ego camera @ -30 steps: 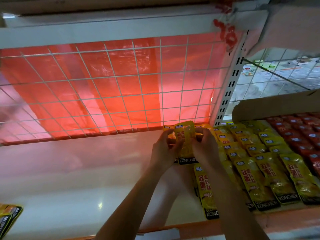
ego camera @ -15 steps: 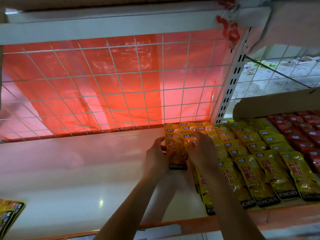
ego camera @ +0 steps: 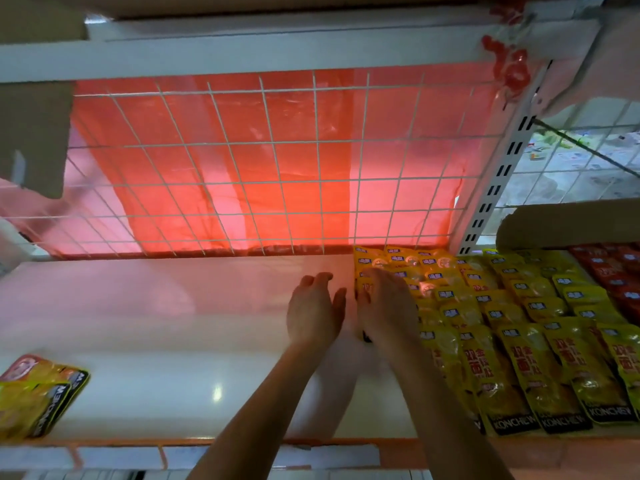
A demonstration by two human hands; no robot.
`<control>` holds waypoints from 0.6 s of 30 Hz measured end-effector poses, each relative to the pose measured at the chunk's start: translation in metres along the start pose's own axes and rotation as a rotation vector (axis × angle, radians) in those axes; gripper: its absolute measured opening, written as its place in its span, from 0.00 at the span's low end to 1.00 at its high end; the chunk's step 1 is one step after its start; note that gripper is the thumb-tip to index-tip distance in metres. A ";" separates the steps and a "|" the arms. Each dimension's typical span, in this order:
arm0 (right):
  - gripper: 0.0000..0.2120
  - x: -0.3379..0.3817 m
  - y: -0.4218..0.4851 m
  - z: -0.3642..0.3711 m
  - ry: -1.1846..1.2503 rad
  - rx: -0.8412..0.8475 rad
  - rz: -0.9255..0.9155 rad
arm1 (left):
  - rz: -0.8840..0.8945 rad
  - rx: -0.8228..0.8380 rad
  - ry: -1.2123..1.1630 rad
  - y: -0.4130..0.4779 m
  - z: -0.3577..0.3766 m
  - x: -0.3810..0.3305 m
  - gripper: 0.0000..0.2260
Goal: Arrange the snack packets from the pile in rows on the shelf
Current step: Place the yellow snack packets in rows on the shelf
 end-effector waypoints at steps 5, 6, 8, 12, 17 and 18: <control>0.22 0.072 -0.018 0.028 0.058 0.075 -0.164 | 0.021 -0.170 0.128 -0.015 -0.057 0.038 0.17; 0.22 0.089 -0.023 0.034 0.068 0.087 -0.217 | 0.001 -0.189 0.156 -0.019 -0.069 0.049 0.17; 0.22 0.120 -0.035 0.045 0.099 0.119 -0.299 | -0.061 -0.231 0.189 -0.026 -0.094 0.074 0.17; 0.20 0.183 -0.062 0.067 0.112 0.191 -0.432 | -0.193 -0.282 0.264 -0.047 -0.145 0.126 0.18; 0.19 0.258 -0.097 0.093 0.130 0.293 -0.606 | -0.376 -0.366 0.364 -0.080 -0.211 0.188 0.17; 0.18 0.271 -0.104 0.099 0.133 0.320 -0.634 | -0.426 -0.380 0.396 -0.086 -0.224 0.199 0.17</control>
Point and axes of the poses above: each hand's wrist, its own y-axis towards the middle knuckle, its own z-axis out of the palm, x = y × z, the point moved 5 cm from there along y, towards the middle knuckle, and after that the axes turned 10 degrees about -y, right-handed, at the moved point
